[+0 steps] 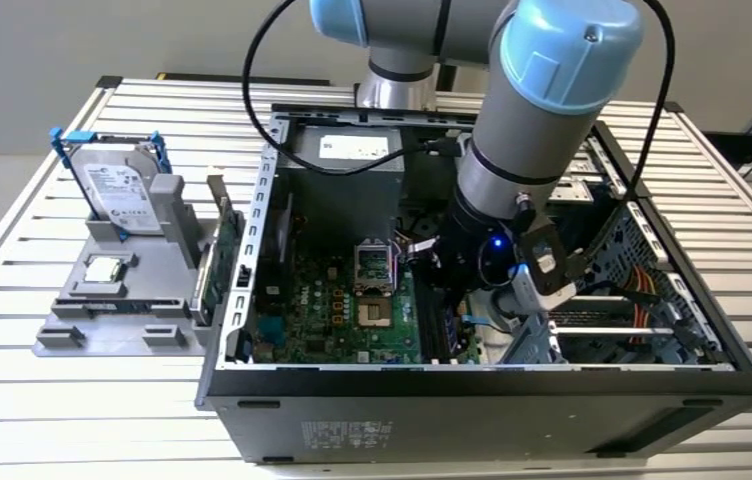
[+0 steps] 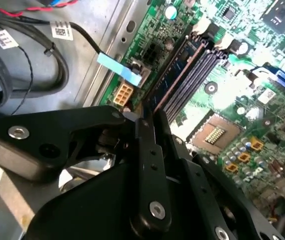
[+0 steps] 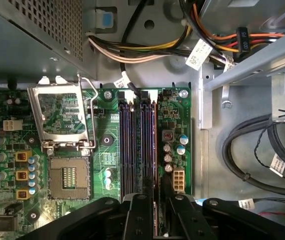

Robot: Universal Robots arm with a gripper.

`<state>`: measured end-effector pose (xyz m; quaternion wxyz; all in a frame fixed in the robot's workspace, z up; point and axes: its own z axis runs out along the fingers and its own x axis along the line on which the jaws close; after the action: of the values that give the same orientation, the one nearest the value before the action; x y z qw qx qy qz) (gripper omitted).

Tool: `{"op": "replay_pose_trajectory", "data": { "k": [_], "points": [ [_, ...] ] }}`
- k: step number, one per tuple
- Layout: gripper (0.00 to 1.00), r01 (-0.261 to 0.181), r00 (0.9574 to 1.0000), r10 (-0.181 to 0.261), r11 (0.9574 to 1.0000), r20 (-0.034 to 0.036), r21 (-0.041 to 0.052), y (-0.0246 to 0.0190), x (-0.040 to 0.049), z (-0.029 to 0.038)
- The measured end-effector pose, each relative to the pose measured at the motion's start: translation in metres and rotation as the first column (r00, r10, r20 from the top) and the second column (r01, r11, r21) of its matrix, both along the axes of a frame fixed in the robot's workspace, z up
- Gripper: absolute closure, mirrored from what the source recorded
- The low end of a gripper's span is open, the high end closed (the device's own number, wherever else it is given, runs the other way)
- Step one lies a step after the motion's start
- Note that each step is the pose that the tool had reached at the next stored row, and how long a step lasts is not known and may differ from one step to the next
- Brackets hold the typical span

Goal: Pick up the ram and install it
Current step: 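Press down the ram until it locks into place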

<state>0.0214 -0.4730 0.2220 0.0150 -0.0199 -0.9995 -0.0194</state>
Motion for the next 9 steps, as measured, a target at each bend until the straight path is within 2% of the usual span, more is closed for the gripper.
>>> {"op": "replay_pose_trajectory", "data": {
  "k": [4,9],
  "points": [
    [0.0,0.0,1.0,0.0,1.0,-0.0001,-0.0031,0.0,0.0,0.0114],
    [0.0,0.0,1.0,0.0,0.9999,-0.0005,-0.0103,0.0,0.0001,0.0203]
  ]
}}
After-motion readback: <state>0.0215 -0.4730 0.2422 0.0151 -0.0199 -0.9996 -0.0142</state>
